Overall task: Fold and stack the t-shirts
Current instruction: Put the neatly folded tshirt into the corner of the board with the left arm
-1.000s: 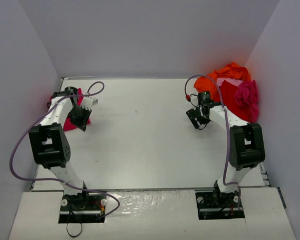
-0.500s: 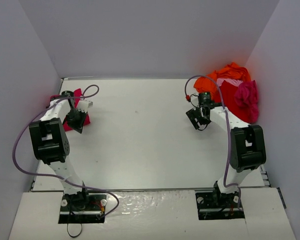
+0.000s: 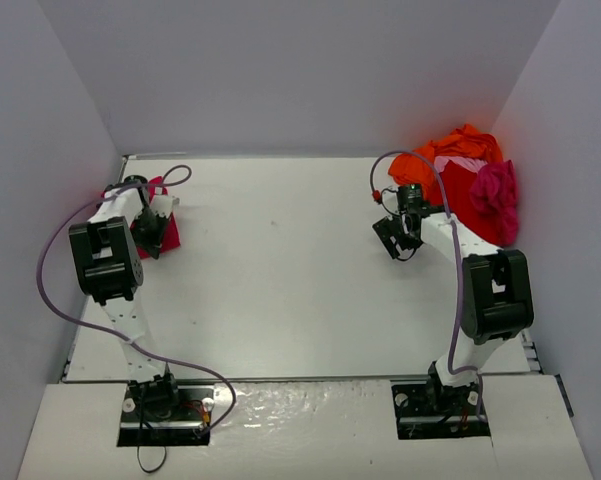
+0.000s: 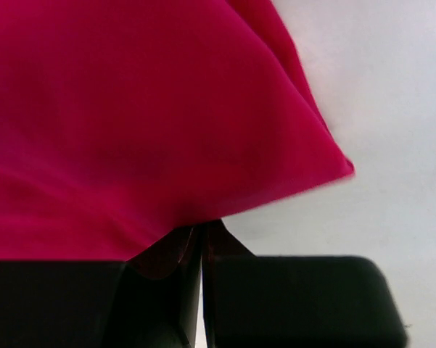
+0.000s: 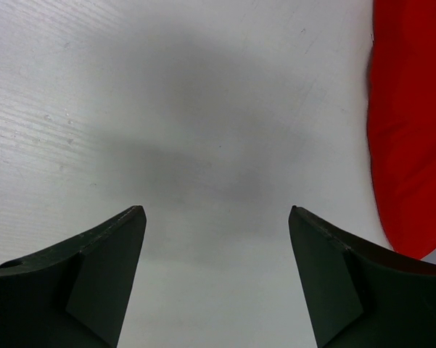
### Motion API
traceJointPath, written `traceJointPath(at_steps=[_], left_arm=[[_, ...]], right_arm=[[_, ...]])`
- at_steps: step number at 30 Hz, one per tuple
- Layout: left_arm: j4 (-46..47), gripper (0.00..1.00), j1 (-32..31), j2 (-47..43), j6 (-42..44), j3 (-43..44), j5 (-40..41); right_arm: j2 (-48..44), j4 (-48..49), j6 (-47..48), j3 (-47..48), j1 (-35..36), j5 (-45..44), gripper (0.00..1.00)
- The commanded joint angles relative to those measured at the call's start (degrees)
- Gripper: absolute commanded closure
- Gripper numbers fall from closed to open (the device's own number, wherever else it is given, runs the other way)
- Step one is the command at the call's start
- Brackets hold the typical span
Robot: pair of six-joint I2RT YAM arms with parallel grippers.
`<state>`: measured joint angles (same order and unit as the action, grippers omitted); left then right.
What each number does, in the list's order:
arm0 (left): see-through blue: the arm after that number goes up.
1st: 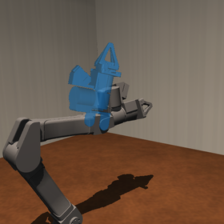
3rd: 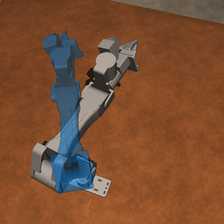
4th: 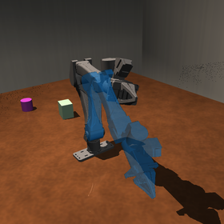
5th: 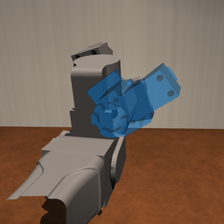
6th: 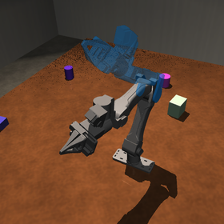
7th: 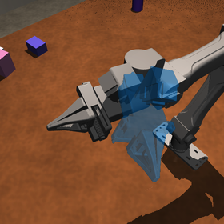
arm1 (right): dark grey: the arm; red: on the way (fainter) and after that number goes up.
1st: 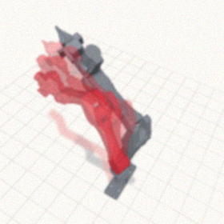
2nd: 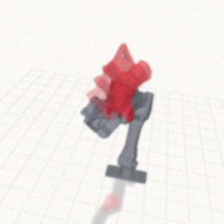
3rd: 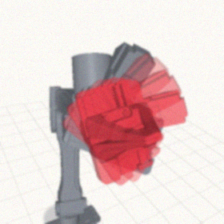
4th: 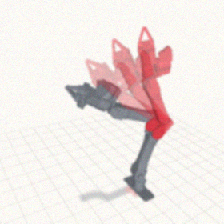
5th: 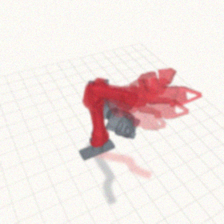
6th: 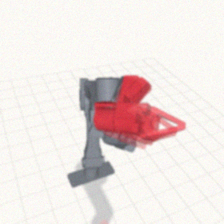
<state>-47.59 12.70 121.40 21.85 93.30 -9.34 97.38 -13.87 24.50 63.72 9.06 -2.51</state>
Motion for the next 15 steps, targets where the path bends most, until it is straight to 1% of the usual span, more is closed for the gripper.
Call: traceJointPath(at_steps=[1, 11, 15], left_arm=[[1.98, 1.0, 2.01, 5.93, -1.79, 6.46, 3.52], [-2.96, 1.0, 4.71, 13.9, -2.98, 21.77, 5.04], [-8.3, 1.0, 4.71, 19.75, -4.06, 31.82, 4.18]], right_arm=[[-2.91, 1.04, 0.55, 0.08, 0.26, 0.06, 0.23], [-1.18, 1.04, 0.73, 0.53, 0.46, -0.16, 0.23], [-0.45, 1.04, 0.81, 0.7, 1.21, -0.9, 0.23]])
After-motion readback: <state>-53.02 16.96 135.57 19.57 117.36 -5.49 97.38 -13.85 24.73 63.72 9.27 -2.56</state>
